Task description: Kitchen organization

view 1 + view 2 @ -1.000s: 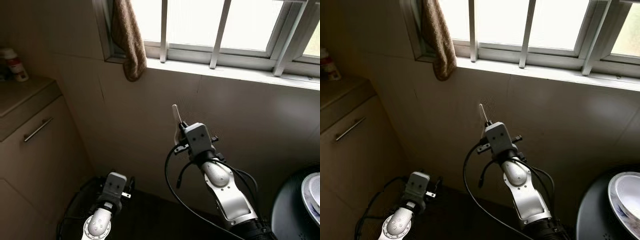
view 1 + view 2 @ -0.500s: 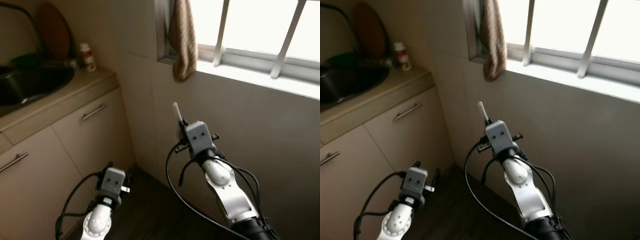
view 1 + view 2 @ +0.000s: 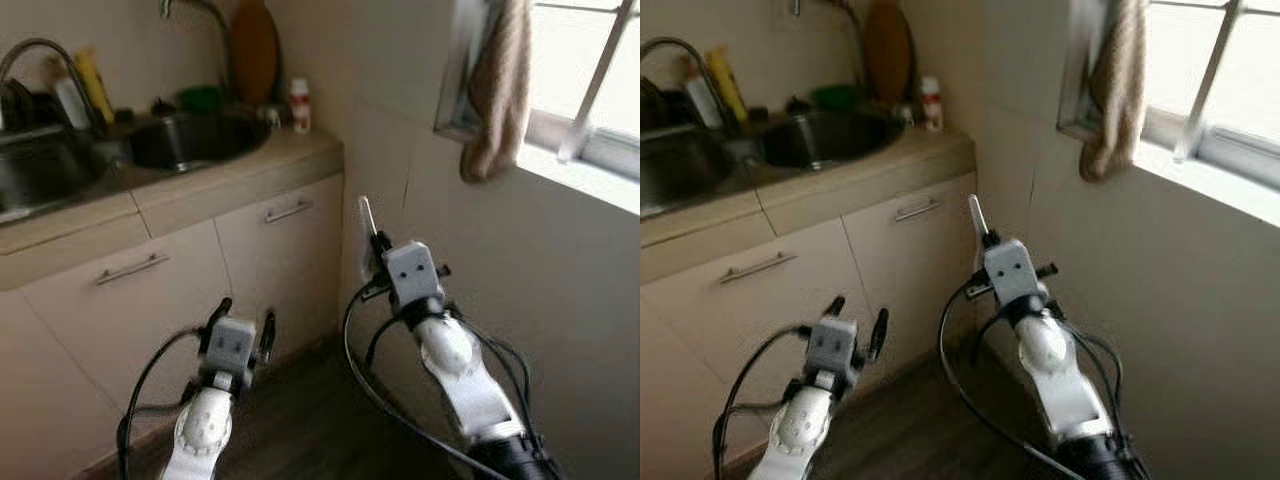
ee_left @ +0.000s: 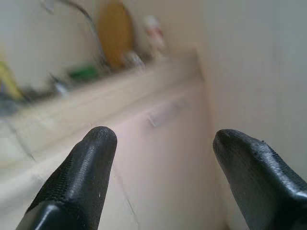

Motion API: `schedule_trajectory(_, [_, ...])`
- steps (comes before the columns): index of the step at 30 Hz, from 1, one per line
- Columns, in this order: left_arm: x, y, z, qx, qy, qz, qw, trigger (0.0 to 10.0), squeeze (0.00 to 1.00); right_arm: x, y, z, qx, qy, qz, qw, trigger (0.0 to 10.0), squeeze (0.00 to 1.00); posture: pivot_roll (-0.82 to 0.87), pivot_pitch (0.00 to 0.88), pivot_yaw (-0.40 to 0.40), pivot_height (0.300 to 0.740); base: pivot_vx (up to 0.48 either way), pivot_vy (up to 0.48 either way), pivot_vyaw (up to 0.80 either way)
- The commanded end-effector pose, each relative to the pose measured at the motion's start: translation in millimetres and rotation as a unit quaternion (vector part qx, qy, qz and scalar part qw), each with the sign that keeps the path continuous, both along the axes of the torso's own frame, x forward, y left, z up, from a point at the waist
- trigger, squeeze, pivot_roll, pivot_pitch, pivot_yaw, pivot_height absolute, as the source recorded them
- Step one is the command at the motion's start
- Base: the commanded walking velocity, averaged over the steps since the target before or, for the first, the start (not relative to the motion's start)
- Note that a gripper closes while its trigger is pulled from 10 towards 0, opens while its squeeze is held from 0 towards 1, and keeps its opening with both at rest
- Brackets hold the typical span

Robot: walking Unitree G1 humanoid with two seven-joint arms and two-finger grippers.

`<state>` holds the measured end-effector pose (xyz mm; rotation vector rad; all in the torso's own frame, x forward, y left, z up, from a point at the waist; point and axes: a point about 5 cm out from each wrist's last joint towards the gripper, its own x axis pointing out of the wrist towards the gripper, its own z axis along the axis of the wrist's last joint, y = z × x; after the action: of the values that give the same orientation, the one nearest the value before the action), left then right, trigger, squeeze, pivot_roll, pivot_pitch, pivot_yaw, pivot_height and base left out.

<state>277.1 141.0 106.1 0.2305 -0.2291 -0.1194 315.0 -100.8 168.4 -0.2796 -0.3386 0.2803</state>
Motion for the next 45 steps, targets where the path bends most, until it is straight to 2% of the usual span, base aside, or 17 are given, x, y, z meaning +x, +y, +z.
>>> schedule_trajectory(1, [-0.1,5.2,5,-0.004,-0.006,0.011,1.000,10.0,0.00,-0.1,9.2,6,0.009,-0.009,0.020,1.000,0.0,0.00,-0.03,0.000,0.015,0.740,0.289,0.000,0.80])
schedule_trajectory(7, [0.5,4.2,17,-0.008,-0.021,0.011,1.000,10.0,0.00,0.9,9.1,7,-0.005,-0.015,0.020,1.000,0.0,0.00,-0.03,0.000,0.017,0.740,0.294,0.000,0.80])
schedule_trajectory(15, [0.6,5.0,26,-0.010,-0.032,0.017,0.999,10.0,0.00,1.5,10.9,14,0.008,-0.028,0.023,0.999,0.0,0.00,-0.03,0.000,0.016,0.740,0.309,0.000,0.80])
schedule_trajectory(17, [1.4,5.3,30,-0.011,-0.036,0.018,0.999,10.0,0.00,2.6,13.2,22,0.025,-0.038,0.031,0.998,0.0,0.00,-0.02,0.000,0.015,0.740,0.309,0.000,0.80])
schedule_trajectory(23, [1.8,4.0,38,-0.010,-0.046,0.017,0.999,10.0,0.00,5.4,17.5,41,0.035,-0.067,0.041,0.996,0.0,0.00,-0.02,0.000,0.011,0.740,0.312,0.000,0.80])
schedule_trajectory(26, [1.7,3.8,38,-0.010,-0.047,0.017,0.999,10.0,0.00,5.5,17.2,43,0.042,-0.069,0.042,0.996,0.0,0.00,-0.02,0.000,0.011,0.740,0.311,0.000,0.80])
schedule_trajectory(27, [1.7,3.7,40,-0.009,-0.048,0.016,0.999,10.0,0.00,5.8,17.0,46,0.044,-0.073,0.041,0.996,3.2,0.00,-0.02,0.000,0.010,0.740,0.311,0.000,0.80])
schedule_trajectory(28, [2.0,4.0,42,-0.009,-0.050,0.016,0.999,10.0,0.00,5.9,17.9,52,0.040,-0.084,0.044,0.995,2.4,0.00,-0.02,0.000,0.011,0.740,0.311,0.000,0.00])
schedule_trajectory(29, [2.1,4.0,43,-0.009,-0.050,0.016,0.999,10.0,0.00,6.1,17.8,54,0.039,-0.088,0.044,0.994,3.2,0.00,-0.02,0.000,0.010,0.740,0.311,0.000,0.00])
schedule_trajectory(31, [2.5,3.9,43,-0.009,-0.050,0.016,0.999,10.0,0.00,6.1,17.9,57,0.038,-0.093,0.044,0.994,3.3,0.00,-0.02,0.000,0.011,0.740,0.311,0.000,0.00])
schedule_trajectory(32, [2.8,3.9,44,-0.009,-0.050,0.016,0.999,10.0,0.00,6.0,18.1,58,0.039,-0.095,0.045,0.994,0.1,0.00,-0.02,0.000,0.011,0.740,0.315,0.000,0.00])
schedule_trajectory(37, [2.9,3.6,45,-0.008,-0.049,0.016,0.999,10.0,0.00,6.4,17.2,60,0.046,-0.095,0.040,0.994,0.0,0.00,-0.02,0.000,0.011,0.740,0.310,0.000,0.40])
schedule_trajectory(38, [2.9,3.6,45,-0.008,-0.049,0.016,0.999,10.0,0.00,7.1,16.4,60,0.050,-0.093,0.035,0.994,10.0,0.00,-0.02,0.000,0.010,0.740,0.311,0.000,0.45])
schedule_trajectory(42, [3.1,3.8,46,-0.007,-0.051,0.015,0.999,10.0,0.00,10.0,11.8,65,0.080,-0.091,0.023,0.992,10.0,0.00,-0.02,0.000,0.011,0.740,0.311,0.000,0.11])
schedule_trajectory(45, [3.4,3.4,47,-0.007,-0.052,0.014,0.999,10.0,0.00,10.9,11.8,68,0.082,-0.095,0.022,0.992,10.0,0.00,-0.02,0.000,0.011,0.740,0.311,0.000,0.00])
